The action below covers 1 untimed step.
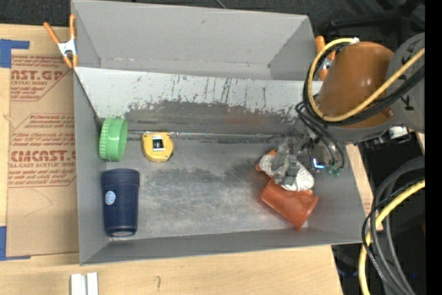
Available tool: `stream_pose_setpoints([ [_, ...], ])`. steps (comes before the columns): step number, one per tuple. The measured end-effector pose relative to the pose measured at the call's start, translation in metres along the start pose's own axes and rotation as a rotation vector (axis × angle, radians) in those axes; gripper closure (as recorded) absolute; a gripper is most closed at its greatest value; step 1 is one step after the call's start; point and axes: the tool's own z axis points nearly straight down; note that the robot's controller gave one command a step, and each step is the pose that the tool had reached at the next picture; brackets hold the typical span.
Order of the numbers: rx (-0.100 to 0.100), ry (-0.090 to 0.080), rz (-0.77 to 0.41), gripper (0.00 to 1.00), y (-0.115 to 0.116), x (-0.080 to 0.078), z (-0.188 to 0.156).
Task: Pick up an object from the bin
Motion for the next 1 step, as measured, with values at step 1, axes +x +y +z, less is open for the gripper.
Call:
stream_pose_setpoints([
  [1, 0.000, -0.004, -0.068, 1.00, 0.0032, 0.0019, 0.0418],
])
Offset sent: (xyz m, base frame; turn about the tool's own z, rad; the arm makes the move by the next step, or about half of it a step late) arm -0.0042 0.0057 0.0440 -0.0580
